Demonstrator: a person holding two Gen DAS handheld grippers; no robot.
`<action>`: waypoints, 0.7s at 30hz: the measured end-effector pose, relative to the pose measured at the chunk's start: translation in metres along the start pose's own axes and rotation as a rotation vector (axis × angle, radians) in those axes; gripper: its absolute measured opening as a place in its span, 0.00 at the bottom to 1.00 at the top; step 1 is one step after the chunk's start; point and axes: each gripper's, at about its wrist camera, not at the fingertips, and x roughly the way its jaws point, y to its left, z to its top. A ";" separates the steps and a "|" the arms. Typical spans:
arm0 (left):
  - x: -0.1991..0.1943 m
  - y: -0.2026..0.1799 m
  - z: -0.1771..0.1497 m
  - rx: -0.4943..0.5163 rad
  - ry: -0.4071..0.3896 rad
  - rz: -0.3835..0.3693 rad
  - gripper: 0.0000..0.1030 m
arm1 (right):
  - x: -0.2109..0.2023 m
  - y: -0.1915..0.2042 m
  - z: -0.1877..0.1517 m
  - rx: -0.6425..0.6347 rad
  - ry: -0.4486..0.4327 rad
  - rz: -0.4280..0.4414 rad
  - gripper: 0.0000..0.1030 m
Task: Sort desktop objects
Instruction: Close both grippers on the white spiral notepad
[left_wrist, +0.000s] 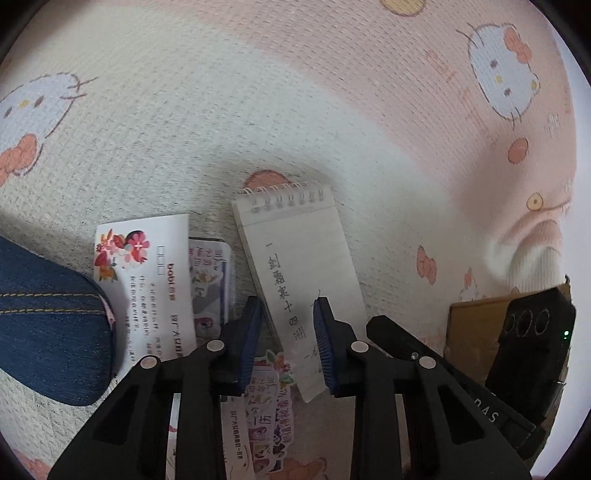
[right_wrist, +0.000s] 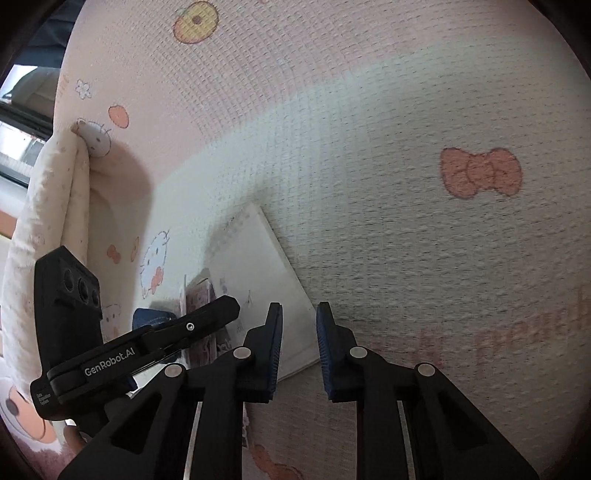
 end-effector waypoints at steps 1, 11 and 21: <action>0.001 -0.002 0.000 0.007 0.009 -0.006 0.28 | -0.003 0.000 -0.001 -0.004 -0.005 -0.006 0.16; 0.008 -0.014 -0.016 0.008 0.078 -0.082 0.27 | -0.024 0.001 -0.021 -0.039 0.041 -0.056 0.16; 0.001 -0.037 -0.040 0.125 0.089 -0.042 0.27 | -0.047 0.000 -0.047 -0.072 0.009 -0.134 0.16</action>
